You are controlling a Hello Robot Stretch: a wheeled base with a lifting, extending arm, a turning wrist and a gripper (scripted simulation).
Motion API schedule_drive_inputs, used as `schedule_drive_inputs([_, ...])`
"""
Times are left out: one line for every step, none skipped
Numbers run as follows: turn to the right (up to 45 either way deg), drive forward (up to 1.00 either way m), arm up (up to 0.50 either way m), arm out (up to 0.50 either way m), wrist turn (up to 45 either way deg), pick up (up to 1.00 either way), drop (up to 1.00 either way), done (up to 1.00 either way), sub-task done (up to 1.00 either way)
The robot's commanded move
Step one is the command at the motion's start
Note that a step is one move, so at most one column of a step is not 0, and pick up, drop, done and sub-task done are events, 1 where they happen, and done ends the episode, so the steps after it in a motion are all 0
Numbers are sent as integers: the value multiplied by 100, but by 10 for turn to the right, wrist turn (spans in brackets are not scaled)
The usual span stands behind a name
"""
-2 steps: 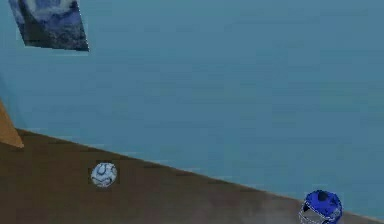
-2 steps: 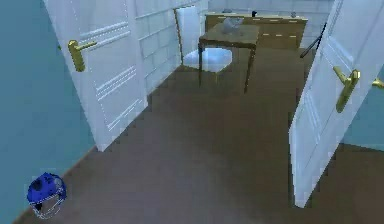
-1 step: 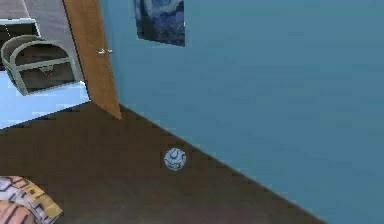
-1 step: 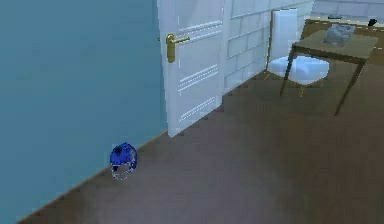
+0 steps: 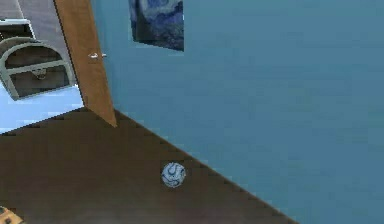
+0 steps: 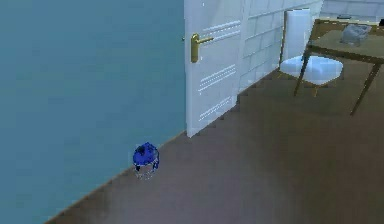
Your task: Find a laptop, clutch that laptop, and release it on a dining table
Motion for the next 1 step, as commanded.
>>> schedule_drive_inputs([-360,0,0,0,0,0,0,0,0])
